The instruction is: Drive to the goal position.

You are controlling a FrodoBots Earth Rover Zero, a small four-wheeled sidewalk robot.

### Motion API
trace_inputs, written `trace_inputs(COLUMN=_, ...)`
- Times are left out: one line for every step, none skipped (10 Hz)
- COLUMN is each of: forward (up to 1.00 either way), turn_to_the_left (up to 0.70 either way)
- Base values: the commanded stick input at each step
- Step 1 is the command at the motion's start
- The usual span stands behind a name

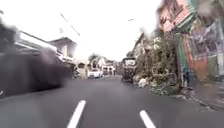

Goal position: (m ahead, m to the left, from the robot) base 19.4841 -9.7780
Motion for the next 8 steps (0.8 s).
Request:
trace_inputs(forward=1.00, turn_to_the_left=0.08)
trace_inputs(forward=1.00, turn_to_the_left=0.01)
trace_inputs(forward=1.00, turn_to_the_left=0.04)
trace_inputs(forward=1.00, turn_to_the_left=0.00)
trace_inputs(forward=1.00, turn_to_the_left=0.00)
trace_inputs(forward=1.00, turn_to_the_left=0.05)
trace_inputs(forward=1.00, turn_to_the_left=0.05)
trace_inputs(forward=1.00, turn_to_the_left=0.05)
